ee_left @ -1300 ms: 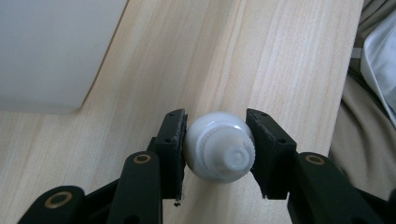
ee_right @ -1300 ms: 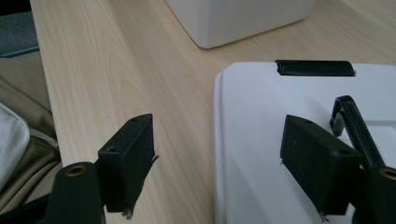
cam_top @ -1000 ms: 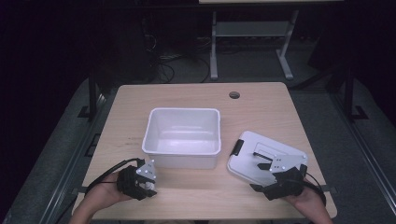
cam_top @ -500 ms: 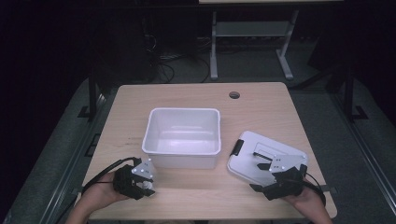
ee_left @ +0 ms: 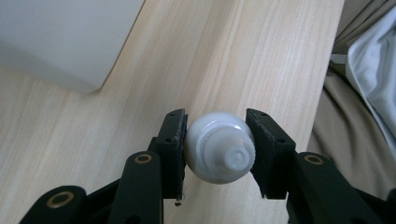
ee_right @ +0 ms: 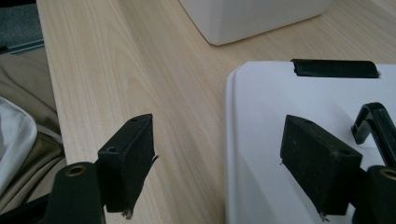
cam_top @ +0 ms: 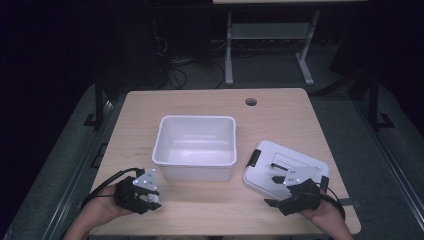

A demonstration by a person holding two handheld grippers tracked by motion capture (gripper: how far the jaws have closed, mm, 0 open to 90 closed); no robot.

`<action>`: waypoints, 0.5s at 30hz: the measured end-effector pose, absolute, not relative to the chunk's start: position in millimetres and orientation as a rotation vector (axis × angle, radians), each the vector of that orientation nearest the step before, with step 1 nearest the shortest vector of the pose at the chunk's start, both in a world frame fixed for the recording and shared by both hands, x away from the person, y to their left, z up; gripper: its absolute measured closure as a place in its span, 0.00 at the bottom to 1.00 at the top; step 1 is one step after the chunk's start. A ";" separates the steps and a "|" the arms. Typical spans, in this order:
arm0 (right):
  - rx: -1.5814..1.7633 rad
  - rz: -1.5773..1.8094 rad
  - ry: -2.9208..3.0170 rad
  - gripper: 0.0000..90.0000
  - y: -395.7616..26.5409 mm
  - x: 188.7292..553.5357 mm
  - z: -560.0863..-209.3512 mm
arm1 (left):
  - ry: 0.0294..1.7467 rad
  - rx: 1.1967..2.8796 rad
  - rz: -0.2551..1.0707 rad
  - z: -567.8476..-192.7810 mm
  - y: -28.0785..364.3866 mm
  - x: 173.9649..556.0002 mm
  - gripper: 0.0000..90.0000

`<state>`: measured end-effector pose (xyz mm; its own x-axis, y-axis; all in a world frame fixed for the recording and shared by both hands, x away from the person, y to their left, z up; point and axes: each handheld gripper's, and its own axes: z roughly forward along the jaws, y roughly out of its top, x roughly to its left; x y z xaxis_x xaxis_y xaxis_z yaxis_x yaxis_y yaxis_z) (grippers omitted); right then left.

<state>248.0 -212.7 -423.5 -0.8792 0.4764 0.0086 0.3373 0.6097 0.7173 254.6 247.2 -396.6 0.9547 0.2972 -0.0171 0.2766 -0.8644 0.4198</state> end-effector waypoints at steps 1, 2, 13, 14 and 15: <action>0.671 1.122 2.652 0.28 -211.9 248.4 -423.7 | 0.416 2.678 0.066 -396.7 248.1 254.1 0.67; 0.675 1.122 2.654 0.28 -211.0 248.4 -423.5 | 0.419 2.676 0.061 -396.9 249.0 253.7 0.67; 0.661 1.113 2.650 0.28 -208.8 250.0 -420.1 | 0.423 2.680 0.059 -391.5 254.9 248.4 0.67; 0.663 1.113 2.650 0.28 -209.0 250.2 -419.9 | 0.419 2.680 0.060 -390.1 255.5 248.0 0.67; 0.660 1.113 2.647 0.28 -209.3 250.4 -419.7 | 0.417 2.676 0.061 -389.2 256.0 247.5 0.67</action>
